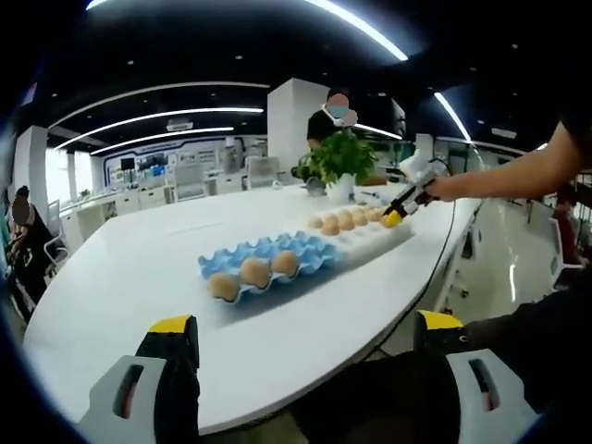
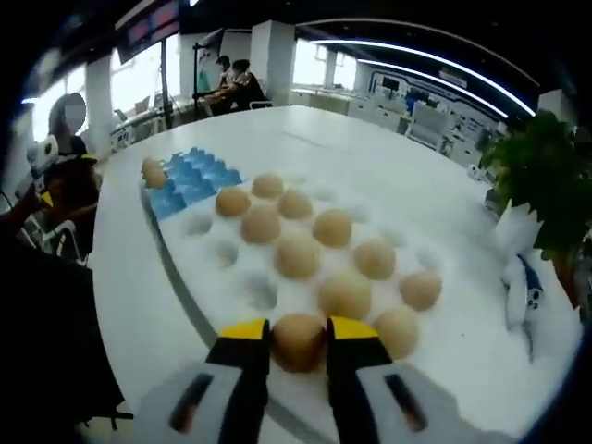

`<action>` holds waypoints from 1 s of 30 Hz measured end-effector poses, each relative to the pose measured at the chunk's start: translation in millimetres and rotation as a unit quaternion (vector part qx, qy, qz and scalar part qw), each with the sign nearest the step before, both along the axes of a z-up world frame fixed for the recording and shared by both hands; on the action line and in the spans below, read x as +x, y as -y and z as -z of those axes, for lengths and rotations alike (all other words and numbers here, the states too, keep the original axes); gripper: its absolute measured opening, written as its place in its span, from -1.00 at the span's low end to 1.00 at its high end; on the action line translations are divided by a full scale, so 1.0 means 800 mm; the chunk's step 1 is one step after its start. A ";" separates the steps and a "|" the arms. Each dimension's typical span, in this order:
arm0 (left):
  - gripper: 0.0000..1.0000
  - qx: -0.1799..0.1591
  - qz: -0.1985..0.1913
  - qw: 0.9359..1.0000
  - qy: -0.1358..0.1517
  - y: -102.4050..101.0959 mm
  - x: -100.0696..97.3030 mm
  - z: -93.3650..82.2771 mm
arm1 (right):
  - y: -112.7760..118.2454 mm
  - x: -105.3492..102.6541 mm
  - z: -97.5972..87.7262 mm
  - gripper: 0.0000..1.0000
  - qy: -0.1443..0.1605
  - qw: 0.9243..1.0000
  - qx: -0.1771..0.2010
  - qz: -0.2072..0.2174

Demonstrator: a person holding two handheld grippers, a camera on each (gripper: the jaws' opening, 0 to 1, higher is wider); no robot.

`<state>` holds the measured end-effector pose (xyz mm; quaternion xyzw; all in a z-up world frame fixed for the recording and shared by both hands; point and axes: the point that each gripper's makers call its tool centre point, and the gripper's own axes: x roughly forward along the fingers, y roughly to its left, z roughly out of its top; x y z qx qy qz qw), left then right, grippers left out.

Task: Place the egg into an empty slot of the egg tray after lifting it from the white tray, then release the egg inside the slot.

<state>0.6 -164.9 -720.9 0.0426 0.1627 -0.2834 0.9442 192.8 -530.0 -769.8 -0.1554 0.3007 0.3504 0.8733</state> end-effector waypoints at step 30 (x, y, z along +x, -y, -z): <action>1.00 -0.016 -0.013 1.000 0.012 -0.004 0.005 -0.015 | -0.086 -0.010 -0.054 -0.53 0.004 0.979 0.204 0.027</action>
